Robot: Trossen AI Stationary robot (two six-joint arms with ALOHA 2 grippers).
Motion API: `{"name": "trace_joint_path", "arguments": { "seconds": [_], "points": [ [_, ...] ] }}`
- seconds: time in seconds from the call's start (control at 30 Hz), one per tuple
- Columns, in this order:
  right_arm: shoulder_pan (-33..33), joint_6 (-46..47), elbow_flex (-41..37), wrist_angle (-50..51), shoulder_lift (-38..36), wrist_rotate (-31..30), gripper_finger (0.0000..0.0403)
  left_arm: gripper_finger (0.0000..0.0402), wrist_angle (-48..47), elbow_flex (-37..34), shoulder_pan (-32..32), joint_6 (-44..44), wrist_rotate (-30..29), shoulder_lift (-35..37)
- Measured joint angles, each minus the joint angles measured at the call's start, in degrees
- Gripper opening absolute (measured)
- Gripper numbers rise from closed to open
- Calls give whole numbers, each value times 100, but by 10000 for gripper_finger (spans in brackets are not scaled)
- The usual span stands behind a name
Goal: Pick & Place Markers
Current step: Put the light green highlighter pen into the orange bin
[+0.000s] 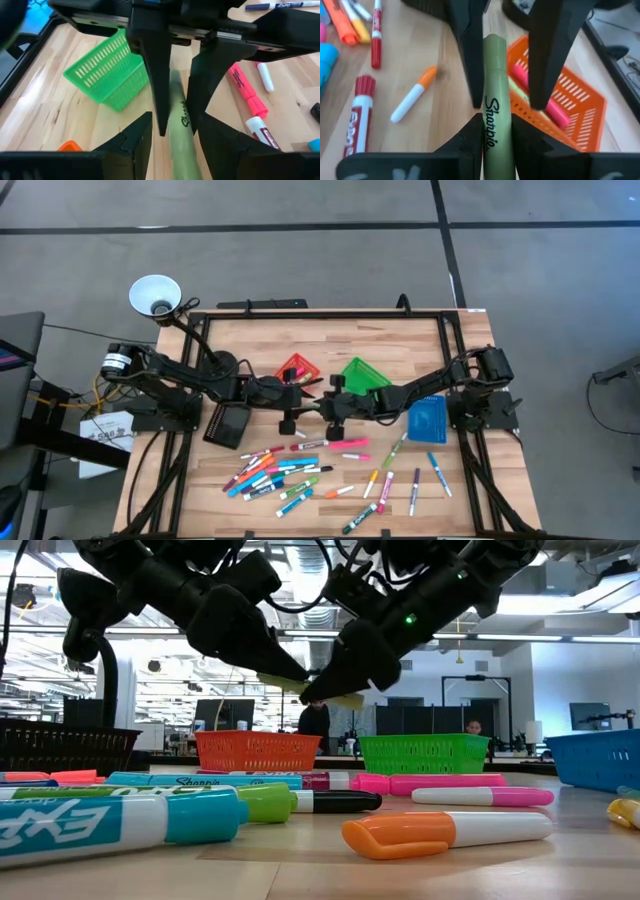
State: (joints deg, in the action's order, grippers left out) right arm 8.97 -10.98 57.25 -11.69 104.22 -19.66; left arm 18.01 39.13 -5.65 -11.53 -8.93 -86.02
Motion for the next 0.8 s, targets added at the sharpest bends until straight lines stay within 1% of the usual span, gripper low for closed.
{"name": "trace_joint_path", "arguments": {
  "seconds": [0.4, 0.5, 0.7, 0.8],
  "points": [
    [12, -4, 0, -143, -4, -40, 72, 149, -3, 0, 0, 0, 0, 2],
    [39, -9, -2, -185, -4, -177, 72, 133, -3, 0, 2, 0, 0, 7],
    [36, -2, -7, -185, -4, -223, 72, 82, -19, 0, 0, 2, -8, 7],
    [37, -15, -7, -185, -2, -326, 72, 64, -17, 0, 2, -2, -7, 7]
  ]
}}
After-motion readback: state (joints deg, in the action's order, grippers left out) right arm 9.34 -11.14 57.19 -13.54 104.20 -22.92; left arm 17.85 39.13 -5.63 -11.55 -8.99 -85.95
